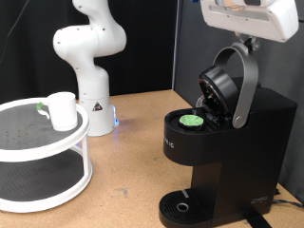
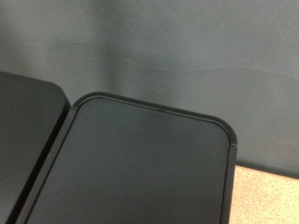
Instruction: Make a cup of coffee with the keurig machine
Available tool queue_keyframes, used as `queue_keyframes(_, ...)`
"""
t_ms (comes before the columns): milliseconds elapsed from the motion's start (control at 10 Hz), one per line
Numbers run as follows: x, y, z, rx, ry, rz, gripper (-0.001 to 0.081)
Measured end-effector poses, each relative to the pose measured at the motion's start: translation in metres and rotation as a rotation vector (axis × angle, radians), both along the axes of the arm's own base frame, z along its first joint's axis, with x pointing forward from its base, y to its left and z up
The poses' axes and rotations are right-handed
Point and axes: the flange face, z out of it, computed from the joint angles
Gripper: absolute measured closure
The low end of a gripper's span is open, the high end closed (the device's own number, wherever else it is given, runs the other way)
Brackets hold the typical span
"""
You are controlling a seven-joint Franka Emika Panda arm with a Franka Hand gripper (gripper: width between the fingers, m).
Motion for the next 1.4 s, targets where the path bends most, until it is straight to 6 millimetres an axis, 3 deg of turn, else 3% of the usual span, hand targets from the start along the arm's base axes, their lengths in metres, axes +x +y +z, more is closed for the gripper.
queue_keyframes(700,-0.010,-0.044,0.008,0.015,-0.006,0.039,0.0806)
queue_keyframes(1400,-0.008,-0.079,-0.006,-0.054,0.002,0.023,0.0806)
